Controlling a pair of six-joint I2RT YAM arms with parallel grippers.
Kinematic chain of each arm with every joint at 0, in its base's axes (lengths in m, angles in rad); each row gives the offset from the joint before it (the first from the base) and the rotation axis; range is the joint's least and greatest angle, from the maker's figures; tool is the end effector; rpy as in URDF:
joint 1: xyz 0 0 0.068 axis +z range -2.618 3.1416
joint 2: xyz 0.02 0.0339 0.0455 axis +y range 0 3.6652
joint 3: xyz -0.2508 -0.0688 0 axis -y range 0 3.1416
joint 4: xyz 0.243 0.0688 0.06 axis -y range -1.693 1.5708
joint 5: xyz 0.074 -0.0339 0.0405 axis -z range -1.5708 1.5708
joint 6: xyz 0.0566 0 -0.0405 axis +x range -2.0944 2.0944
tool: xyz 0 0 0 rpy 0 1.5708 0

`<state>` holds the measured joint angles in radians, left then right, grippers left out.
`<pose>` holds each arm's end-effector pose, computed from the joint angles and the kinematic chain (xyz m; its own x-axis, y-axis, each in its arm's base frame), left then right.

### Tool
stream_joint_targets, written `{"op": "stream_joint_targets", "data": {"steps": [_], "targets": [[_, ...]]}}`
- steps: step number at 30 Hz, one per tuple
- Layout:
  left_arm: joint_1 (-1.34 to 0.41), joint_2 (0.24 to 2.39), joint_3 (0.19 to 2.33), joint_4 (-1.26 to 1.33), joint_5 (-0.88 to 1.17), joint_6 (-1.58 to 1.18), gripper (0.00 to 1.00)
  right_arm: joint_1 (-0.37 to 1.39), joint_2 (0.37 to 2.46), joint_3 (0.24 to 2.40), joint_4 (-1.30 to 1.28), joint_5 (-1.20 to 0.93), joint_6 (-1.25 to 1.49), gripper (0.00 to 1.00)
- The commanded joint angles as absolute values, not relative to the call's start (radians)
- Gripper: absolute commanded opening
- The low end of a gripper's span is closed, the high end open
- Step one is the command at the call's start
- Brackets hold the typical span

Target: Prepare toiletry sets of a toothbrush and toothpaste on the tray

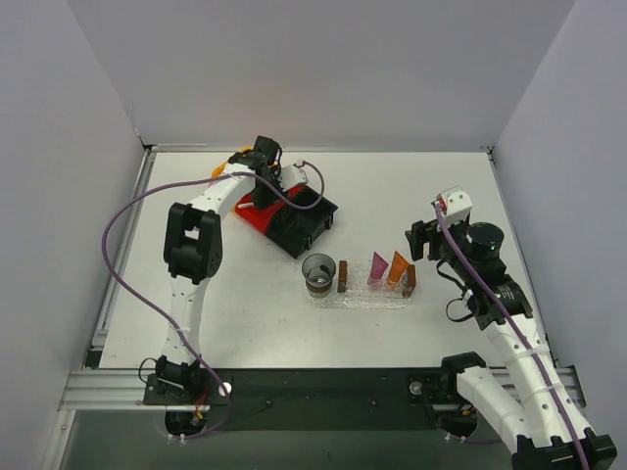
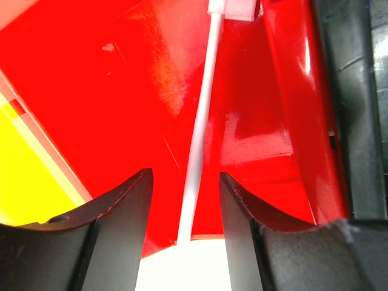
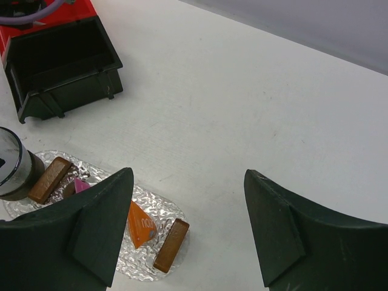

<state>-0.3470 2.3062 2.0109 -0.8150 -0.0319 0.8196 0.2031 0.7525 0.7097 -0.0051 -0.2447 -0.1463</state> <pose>0.4673 -0.1671 0.1692 -0.3363 0.8984 -0.2824 0.8386 0.4221 0.3443 0.2039 0.0560 0.3283 0.0167 -0.1410 -0.9899 -0.4349 0.8904 -0.1341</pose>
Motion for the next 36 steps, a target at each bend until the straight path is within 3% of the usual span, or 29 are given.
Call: {"op": "stream_joint_targets", "data": {"steps": [1, 15, 23, 36], "targets": [[-0.360, 2.319, 2.010, -0.778, -0.066, 0.830, 0.57, 0.192, 0.753, 0.707, 0.018, -0.275, -0.135, 0.68], [-0.362, 2.303, 1.951, -0.762, -0.057, 0.831, 0.49, 0.176, 0.749, 0.710, 0.011, -0.296, -0.129, 0.68], [-0.362, 2.289, 1.951, -0.761, -0.058, 0.833, 0.35, 0.175, 0.755, 0.712, 0.008, -0.302, -0.126, 0.67], [-0.359, 2.227, 1.991, -0.827, -0.074, 0.844, 0.20, 0.175, 0.756, 0.715, 0.005, -0.304, -0.120, 0.67]]}}
